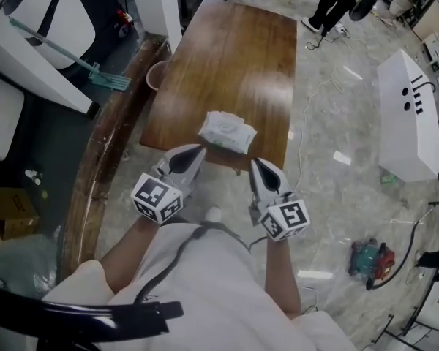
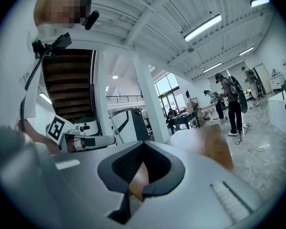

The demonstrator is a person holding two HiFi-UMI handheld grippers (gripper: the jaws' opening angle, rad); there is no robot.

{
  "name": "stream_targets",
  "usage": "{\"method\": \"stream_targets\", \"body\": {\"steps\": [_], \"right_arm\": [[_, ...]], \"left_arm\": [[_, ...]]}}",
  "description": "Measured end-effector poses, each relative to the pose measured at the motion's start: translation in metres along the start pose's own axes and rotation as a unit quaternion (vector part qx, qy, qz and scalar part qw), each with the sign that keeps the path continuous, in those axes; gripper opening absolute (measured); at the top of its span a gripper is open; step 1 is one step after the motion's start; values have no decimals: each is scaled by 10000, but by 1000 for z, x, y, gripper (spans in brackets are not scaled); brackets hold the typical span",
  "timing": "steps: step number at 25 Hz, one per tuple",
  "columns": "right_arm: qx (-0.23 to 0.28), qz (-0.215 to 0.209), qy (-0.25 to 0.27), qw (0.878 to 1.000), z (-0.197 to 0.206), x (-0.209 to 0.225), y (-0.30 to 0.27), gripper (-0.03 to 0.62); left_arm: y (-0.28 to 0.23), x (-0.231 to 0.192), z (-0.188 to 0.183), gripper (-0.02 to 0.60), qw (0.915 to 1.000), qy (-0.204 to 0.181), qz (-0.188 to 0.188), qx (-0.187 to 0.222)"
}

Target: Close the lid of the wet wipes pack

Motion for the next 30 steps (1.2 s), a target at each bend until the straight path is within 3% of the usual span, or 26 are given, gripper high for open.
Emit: {"method": "stream_targets", "body": {"steps": [6, 16, 30], "right_arm": [[-112, -129, -45, 9998, 4, 24, -5, 9], [-437, 88, -152, 9989, 32, 40, -10, 9], [-655, 563, 60, 9962, 73, 69, -53, 9]], "left_arm": [[-14, -6, 12, 3, 9998, 14, -173, -101], [-27, -27, 27, 3, 9994, 109, -134, -297], [-56, -70, 69, 3, 9951, 300, 502, -794]]}}
Point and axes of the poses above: the fingertips, and each gripper's own axes: y backward along the fingers, x to its right, z out of its underside, the point moved 6 cm from there along y, backward along the fingers, and after that the axes turned 14 degrees about x, right-handed, at the moved point
